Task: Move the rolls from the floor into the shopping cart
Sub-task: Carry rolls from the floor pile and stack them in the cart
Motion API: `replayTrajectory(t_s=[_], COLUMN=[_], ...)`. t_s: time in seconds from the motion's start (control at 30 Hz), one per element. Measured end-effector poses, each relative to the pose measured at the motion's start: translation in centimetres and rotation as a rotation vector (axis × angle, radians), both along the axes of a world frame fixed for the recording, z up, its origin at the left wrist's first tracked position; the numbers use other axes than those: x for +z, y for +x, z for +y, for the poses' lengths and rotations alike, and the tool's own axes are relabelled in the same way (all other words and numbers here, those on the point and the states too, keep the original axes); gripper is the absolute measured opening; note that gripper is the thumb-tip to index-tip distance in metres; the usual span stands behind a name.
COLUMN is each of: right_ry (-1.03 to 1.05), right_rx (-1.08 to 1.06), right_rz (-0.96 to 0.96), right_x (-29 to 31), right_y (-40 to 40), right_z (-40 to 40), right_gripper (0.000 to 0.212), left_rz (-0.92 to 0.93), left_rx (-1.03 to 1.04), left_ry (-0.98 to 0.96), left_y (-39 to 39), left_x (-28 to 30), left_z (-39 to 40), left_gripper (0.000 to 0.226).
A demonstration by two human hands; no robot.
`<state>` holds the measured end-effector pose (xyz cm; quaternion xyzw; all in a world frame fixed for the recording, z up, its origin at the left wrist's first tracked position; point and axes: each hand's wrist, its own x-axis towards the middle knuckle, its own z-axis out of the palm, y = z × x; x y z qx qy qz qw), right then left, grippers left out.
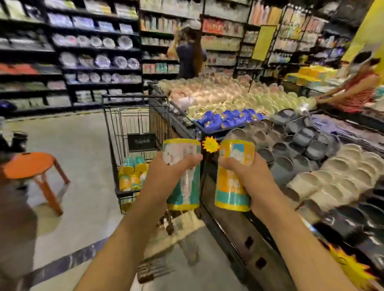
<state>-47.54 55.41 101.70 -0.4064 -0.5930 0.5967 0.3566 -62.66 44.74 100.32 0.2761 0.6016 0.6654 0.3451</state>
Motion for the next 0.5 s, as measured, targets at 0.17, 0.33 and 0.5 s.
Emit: replayTrajectory(t_s=[0.17,0.33,0.5], right_ry=[-0.041,-0.068,-0.106], right_rx=[0.118,0.243,0.285], right_rz=[-0.008,-0.04,-0.051], right_x=[-1.8,-3.5,-5.9], right_y=[-9.4,-16.5,-21.3], right_z=[2.6,7.1,14.1], right_gripper=[0.057,0.077,0.051], left_rz=[-0.066,-0.142,-0.185], left_rx=[0.129,0.234,0.315], left_ry=[-0.038,-0.04,-0.084], left_y=[-8.0,-13.5,-17.6], left_x=[-1.3,-3.1,-5.1], left_z=[0.3,3.1,8.9], left_gripper=[0.054,0.04,0.047])
